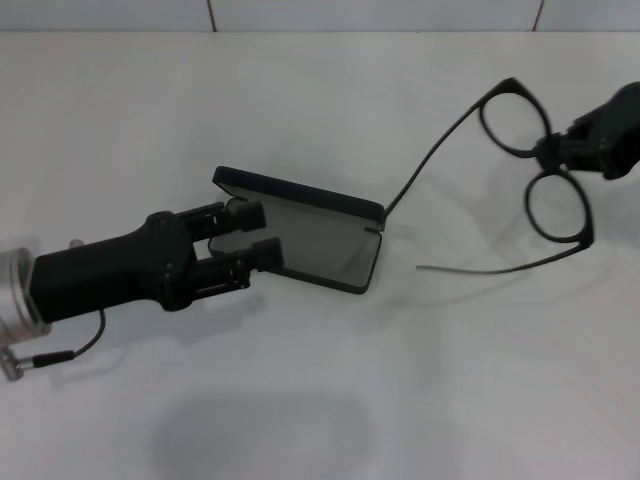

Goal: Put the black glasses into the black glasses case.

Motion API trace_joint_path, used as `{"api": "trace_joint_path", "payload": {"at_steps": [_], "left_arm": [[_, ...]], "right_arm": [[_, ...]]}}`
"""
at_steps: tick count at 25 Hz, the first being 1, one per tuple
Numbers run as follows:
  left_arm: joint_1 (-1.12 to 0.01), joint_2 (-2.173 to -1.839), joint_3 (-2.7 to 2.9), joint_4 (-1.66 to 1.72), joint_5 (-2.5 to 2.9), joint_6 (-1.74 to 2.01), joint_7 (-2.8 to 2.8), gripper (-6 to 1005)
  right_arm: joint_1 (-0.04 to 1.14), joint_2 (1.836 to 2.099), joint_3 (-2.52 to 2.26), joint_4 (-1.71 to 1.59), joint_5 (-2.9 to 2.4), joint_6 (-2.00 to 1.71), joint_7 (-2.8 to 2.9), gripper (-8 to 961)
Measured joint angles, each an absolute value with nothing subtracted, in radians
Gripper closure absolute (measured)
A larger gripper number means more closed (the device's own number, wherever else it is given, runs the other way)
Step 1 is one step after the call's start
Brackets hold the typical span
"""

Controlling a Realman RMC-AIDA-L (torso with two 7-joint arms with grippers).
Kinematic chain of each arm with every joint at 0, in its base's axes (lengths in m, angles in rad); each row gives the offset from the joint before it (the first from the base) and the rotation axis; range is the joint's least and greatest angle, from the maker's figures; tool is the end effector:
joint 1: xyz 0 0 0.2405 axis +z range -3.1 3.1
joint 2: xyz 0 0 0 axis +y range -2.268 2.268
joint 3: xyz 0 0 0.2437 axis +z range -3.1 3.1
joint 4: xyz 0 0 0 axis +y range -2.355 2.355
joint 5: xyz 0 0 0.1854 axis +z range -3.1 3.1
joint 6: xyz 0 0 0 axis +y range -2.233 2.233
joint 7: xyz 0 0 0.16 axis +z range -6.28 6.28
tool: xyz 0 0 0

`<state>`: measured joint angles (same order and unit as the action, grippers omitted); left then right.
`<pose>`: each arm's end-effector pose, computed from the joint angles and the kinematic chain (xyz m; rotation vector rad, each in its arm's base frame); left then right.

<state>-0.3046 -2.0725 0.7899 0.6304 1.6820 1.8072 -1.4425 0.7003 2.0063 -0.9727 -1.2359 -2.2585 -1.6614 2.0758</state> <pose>-0.2373 0.2432 0.0099 -2.6277 -0.8378 -1.1845 0.1516 0.3570 0.0469 -2.8228 0.5773 0.0593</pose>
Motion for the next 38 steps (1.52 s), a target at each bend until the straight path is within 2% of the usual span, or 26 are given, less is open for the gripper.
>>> {"api": "trace_joint_path", "payload": {"at_steps": [3, 11, 23, 32, 38], "left_arm": [[-0.326, -2.075, 0.790, 0.629, 1.672, 1.808, -1.456, 373], [-0.339, -2.069, 0.791, 0.629, 1.575, 1.821, -1.504, 390], [-0.384, -2.072, 0.891, 0.623, 1.606, 1.888, -1.407, 416], [-0.462, -2.072, 0.939, 0.559, 1.651, 1.893, -1.319, 440], [-0.492, -2.075, 0.939, 0.556, 1.650, 1.895, -1.250, 543]], "right_arm": [[0.672, 2.024, -0.987, -1.208, -2.190, -1.639, 1.947, 905], [0.563, 2.018, -0.988, -1.065, -1.883, -1.585, 1.602, 905], [0.574, 2.024, -0.999, -0.796, -1.807, -1.566, 1.287, 905], [0.601, 2.025, -1.012, -0.737, -1.787, -1.558, 1.234, 906], [0.620, 2.022, -1.027, -0.718, -1.792, -1.557, 1.233, 906]]}}
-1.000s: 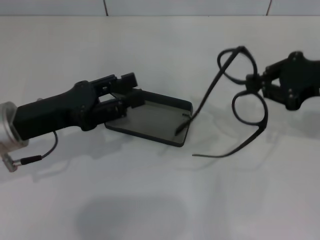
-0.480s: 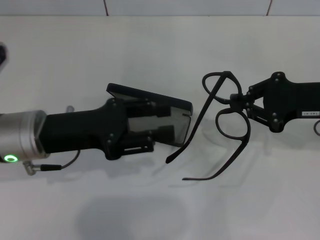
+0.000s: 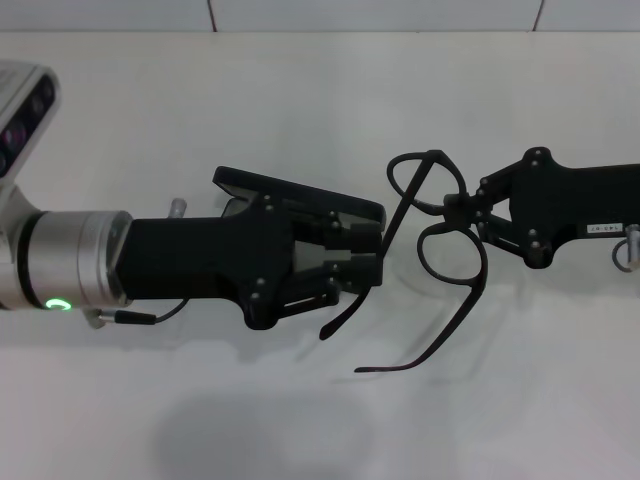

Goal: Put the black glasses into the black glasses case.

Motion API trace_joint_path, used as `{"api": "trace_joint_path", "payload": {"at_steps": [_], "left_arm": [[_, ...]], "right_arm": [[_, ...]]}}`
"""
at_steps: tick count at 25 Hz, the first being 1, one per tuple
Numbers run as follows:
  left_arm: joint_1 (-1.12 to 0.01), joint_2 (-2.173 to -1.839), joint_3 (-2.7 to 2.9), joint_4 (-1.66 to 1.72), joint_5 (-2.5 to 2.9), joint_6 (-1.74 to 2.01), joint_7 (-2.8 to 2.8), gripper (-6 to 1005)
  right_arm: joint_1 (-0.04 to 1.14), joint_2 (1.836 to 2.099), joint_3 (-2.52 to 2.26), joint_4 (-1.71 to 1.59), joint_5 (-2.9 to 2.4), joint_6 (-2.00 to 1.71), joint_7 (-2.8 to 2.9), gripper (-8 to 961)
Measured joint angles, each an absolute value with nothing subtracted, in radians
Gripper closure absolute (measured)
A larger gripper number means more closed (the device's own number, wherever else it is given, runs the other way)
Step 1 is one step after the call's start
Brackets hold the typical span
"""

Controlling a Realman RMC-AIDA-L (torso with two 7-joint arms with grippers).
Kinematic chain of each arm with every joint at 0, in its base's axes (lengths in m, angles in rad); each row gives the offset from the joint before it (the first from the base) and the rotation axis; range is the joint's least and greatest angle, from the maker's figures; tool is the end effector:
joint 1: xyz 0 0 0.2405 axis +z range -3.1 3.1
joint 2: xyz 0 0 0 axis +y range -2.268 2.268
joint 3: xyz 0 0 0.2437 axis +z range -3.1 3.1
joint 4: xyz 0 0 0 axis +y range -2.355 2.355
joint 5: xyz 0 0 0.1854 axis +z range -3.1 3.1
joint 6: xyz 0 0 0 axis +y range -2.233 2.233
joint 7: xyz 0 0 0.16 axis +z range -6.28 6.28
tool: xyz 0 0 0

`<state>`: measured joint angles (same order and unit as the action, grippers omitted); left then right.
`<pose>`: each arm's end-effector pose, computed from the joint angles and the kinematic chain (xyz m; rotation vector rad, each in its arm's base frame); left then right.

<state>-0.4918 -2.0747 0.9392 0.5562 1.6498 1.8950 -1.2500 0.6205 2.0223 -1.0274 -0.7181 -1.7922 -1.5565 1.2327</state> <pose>-0.1791 0.2529 -0.0108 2.7933 0.3424 1.2325 0.1740 0.3256 -0.0127 -2.9173 0.0330 0.6612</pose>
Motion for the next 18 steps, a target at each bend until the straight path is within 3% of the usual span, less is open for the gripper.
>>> {"api": "trace_joint_path", "payload": {"at_steps": [5, 10, 16, 18], "left_arm": [[-0.514, -2.075, 0.942, 0.555, 1.654, 1.896, -1.245, 628], [-0.524, -2.075, 0.968, 0.555, 1.658, 1.896, -1.222, 846], [-0.526, -2.073, 0.980, 0.555, 1.666, 1.888, -1.187, 1000], [-0.526, -2.073, 0.980, 0.555, 1.667, 1.883, -1.177, 998]], "right_arm": [[0.627, 2.022, -1.038, -0.712, -1.790, -1.555, 1.231, 906], [0.636, 2.022, -1.038, -0.714, -1.788, -1.562, 1.231, 906], [0.642, 2.021, -1.039, -0.722, -1.767, -1.581, 1.234, 906], [0.650, 2.019, -1.038, -0.717, -1.758, -1.594, 1.235, 906]]}}
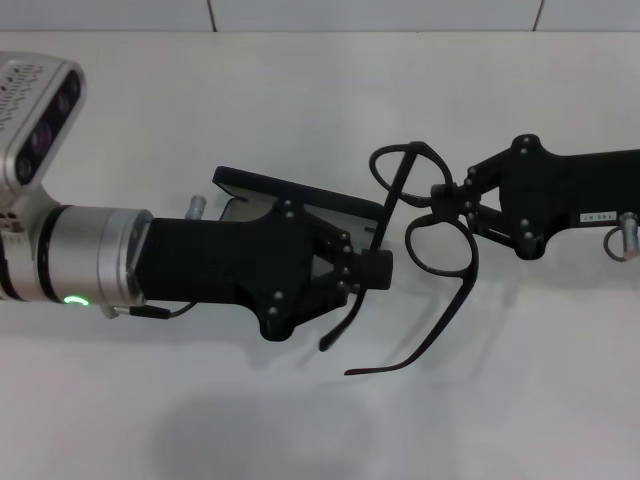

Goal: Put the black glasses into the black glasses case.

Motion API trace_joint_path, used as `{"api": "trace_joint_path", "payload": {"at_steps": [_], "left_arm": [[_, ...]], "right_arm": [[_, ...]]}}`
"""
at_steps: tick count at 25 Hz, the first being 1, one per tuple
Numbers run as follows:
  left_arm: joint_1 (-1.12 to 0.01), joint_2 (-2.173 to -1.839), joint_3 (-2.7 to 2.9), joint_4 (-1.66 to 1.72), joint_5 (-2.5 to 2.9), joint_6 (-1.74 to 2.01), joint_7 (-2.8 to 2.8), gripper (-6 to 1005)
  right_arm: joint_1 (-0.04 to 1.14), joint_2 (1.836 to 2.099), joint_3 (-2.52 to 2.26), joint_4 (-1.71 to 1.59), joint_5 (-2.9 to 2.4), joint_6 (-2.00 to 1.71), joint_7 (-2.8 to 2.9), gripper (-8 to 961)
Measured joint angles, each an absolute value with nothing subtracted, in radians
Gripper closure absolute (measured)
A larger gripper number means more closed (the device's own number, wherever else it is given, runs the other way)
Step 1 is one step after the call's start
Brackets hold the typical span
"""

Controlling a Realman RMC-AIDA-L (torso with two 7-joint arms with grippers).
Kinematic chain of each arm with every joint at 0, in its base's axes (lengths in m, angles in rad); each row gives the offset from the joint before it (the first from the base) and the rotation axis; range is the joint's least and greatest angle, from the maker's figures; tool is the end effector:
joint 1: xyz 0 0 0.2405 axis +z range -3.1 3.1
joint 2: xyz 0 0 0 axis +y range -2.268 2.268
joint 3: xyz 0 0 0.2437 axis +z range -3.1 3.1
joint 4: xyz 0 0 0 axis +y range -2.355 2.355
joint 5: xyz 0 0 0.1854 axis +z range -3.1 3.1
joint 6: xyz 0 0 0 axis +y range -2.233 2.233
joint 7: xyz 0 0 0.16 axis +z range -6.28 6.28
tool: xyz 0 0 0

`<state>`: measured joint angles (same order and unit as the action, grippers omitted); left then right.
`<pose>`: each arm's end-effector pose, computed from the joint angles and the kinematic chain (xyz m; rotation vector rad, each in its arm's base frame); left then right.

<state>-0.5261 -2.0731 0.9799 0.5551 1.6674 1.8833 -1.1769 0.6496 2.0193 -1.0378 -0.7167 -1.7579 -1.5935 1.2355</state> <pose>-0.1726 0.2548 -0.0176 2.8152 0.1932 1.1683 0.1587 0.3257 -0.0107 -2.9404 -0.0218 0.7266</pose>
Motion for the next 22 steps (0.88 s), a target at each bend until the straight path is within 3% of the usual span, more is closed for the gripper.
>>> {"api": "trace_joint_path", "payload": {"at_steps": [22], "left_arm": [[-0.600, -2.094, 0.981, 0.459, 1.641, 1.768, -1.065, 998]], "right_arm": [[0.655, 2.026, -1.076, -0.678, -1.673, -1.652, 1.259, 907]]}}
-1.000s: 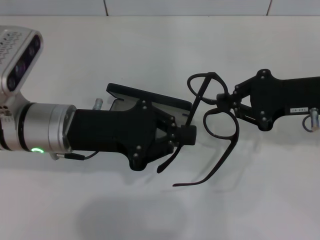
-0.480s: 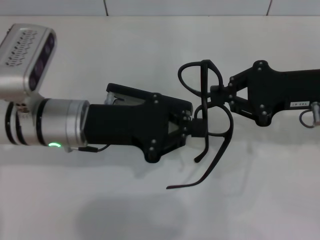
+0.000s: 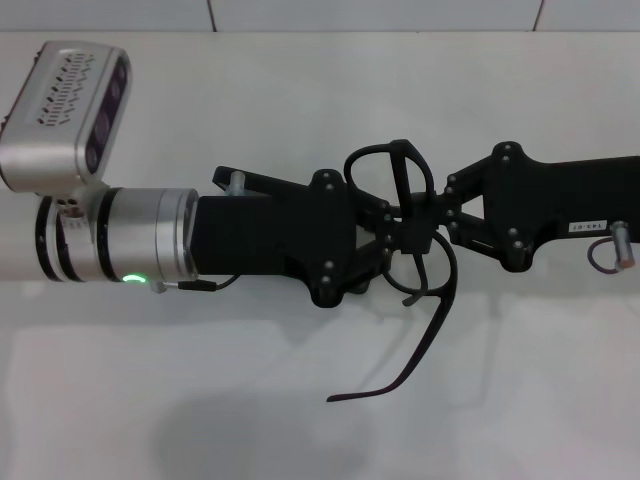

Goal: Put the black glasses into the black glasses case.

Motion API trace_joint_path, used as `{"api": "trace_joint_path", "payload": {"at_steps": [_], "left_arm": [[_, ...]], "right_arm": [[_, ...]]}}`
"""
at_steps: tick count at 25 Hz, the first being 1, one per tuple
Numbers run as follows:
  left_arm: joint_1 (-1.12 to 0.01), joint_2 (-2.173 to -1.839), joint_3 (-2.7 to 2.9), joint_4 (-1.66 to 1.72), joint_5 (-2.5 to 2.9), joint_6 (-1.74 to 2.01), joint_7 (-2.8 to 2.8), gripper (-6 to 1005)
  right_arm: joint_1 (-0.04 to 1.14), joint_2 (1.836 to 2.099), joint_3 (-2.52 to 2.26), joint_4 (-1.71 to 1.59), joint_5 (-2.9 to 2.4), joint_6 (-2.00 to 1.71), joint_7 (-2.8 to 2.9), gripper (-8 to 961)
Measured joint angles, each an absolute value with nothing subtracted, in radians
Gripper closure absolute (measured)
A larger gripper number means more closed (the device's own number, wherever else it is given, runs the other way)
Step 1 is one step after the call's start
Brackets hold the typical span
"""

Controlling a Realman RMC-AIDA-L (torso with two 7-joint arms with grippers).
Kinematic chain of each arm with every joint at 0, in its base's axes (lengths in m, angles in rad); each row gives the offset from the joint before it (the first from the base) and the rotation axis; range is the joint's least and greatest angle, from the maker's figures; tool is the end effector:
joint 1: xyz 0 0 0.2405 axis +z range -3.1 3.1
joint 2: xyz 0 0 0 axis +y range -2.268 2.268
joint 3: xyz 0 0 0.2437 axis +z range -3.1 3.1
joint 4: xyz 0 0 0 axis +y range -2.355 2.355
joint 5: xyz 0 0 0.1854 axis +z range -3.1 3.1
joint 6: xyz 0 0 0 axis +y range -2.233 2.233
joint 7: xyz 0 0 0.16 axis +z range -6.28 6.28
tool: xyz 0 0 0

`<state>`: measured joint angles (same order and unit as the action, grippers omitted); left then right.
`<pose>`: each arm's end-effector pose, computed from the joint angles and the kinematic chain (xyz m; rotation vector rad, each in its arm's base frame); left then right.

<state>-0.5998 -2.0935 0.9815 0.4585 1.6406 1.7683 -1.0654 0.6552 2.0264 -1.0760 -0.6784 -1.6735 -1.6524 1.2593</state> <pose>-0.1598 0.2734 -0.0372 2.8872 0.1319 1.2063 0.1464 0.3134 -0.0150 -2.9854 0.0228 0.8806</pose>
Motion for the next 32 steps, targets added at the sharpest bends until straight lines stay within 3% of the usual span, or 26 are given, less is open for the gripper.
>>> {"api": "trace_joint_path", "payload": {"at_steps": [22, 29, 30, 32], "left_arm": [[-0.582, -2.091, 0.983, 0.465, 1.606, 1.808, -1.082, 1000], [-0.512, -2.054, 0.984, 0.590, 1.620, 1.885, -1.209, 1000], [-0.495, -2.033, 0.984, 0.603, 1.624, 1.913, -1.228, 1000], [-0.489, -2.022, 0.985, 0.601, 1.640, 1.922, -1.230, 1000]], "right_arm": [[0.615, 2.020, -1.085, -0.683, -1.626, -1.602, 1.259, 911], [0.558, 2.011, -1.008, -0.746, -1.623, -1.582, 1.259, 913], [0.547, 2.011, -1.003, -0.760, -1.625, -1.581, 1.259, 913], [0.521, 2.011, -0.999, -0.793, -1.626, -1.566, 1.256, 914]]}}
